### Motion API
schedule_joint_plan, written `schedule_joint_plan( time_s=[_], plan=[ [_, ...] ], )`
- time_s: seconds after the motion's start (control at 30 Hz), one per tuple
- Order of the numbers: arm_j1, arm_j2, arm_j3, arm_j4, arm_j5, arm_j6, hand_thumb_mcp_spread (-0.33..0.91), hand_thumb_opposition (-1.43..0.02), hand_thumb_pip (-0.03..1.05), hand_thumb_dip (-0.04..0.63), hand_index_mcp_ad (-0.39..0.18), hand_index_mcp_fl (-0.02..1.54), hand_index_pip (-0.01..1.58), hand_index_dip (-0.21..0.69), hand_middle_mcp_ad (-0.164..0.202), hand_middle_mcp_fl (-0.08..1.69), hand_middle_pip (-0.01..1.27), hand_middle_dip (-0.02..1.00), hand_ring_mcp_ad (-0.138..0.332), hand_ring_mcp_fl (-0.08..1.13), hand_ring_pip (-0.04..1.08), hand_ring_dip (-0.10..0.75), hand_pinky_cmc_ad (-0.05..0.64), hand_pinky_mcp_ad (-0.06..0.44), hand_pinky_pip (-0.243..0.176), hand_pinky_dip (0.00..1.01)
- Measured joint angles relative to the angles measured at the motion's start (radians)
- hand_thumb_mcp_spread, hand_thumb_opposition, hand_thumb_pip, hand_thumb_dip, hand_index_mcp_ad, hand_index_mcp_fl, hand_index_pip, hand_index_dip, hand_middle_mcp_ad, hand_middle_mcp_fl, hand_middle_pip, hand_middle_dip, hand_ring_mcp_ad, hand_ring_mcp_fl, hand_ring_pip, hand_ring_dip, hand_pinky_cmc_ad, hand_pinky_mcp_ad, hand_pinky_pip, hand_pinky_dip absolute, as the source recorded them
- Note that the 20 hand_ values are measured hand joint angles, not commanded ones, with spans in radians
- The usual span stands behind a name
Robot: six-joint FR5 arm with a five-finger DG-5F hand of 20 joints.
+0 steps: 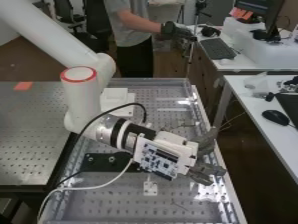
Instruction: Grab the chopstick and place it in the clear container
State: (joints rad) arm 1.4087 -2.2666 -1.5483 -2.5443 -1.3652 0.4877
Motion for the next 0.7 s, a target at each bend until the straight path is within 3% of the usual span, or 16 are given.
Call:
schedule_joint_plan(
  time_s=[0.5, 0.7],
  plan=[
    [-0.009, -0.007, 0.017, -0.006, -0.005, -0.015, 0.55, -0.82, 0.47, 0.29, -0.185, 0.92, 0.29, 0.248, 0.028, 0.91, 0.12, 0.62, 0.108, 0.26, 0.1, 0.209, 0.264, 0.202, -0.096, 0.14],
    [-0.014, -0.008, 0.023, -0.008, -0.004, -0.017, 0.57, -0.81, 0.47, 0.29, -0.187, 0.94, 0.3, 0.248, 0.028, 0.91, 0.13, 0.64, 0.105, 0.29, 0.1, 0.251, 0.264, 0.202, -0.093, 0.14]
  ],
)
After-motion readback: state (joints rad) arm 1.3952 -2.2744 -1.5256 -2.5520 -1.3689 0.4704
